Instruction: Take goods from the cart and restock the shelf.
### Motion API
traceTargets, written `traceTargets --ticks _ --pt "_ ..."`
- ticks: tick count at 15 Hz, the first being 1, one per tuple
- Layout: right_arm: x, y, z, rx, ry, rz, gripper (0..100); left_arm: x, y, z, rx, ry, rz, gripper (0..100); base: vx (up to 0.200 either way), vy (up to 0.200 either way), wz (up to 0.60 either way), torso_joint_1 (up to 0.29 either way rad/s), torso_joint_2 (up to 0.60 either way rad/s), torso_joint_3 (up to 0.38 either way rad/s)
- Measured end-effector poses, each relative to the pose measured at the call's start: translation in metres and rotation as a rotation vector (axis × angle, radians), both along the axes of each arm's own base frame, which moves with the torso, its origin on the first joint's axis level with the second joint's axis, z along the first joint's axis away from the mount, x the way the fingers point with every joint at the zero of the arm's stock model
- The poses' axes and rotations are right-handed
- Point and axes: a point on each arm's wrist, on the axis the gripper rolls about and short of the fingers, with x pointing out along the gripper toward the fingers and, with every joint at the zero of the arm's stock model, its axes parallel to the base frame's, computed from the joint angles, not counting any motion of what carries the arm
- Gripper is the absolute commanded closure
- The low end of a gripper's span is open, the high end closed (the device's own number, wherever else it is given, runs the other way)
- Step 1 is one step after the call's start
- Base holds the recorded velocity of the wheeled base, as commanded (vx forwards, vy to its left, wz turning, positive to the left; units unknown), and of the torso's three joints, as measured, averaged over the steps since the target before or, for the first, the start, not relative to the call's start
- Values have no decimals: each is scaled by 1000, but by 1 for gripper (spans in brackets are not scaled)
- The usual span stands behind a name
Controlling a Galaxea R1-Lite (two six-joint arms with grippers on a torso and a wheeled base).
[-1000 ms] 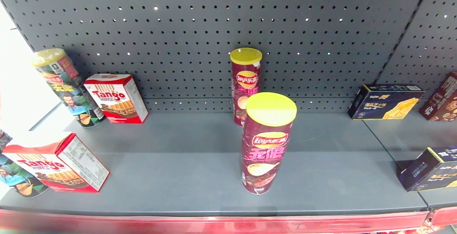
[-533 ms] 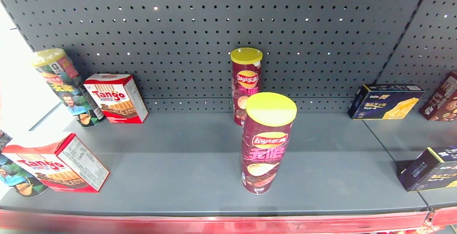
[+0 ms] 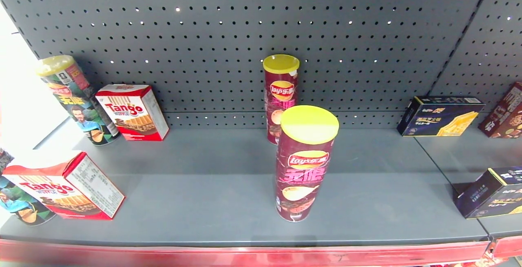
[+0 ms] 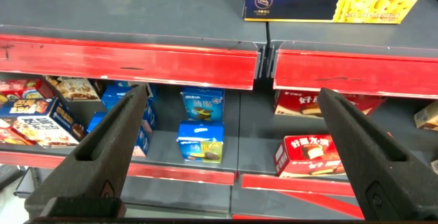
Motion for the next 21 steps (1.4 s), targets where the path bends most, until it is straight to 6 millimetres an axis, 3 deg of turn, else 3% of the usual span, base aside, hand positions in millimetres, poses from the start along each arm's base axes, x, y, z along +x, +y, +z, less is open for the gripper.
traceTargets --ticks 4,13,17,21 --pt "0 0 0 0 0 0 0 0 -2 -3 39 29 -111 0 0 0 0 0 0 0" --pt "-1 0 6 -2 -18 -13 0 0 -2 -3 52 26 -114 0 0 0 0 0 0 0" --pt "9 2 75 61 -67 12 0 0 -2 -3 50 26 -116 0 0 0 0 0 0 0" --pt "67 18 150 43 -23 212 0 0 -2 -2 48 29 -119 0 0 0 0 0 0 0"
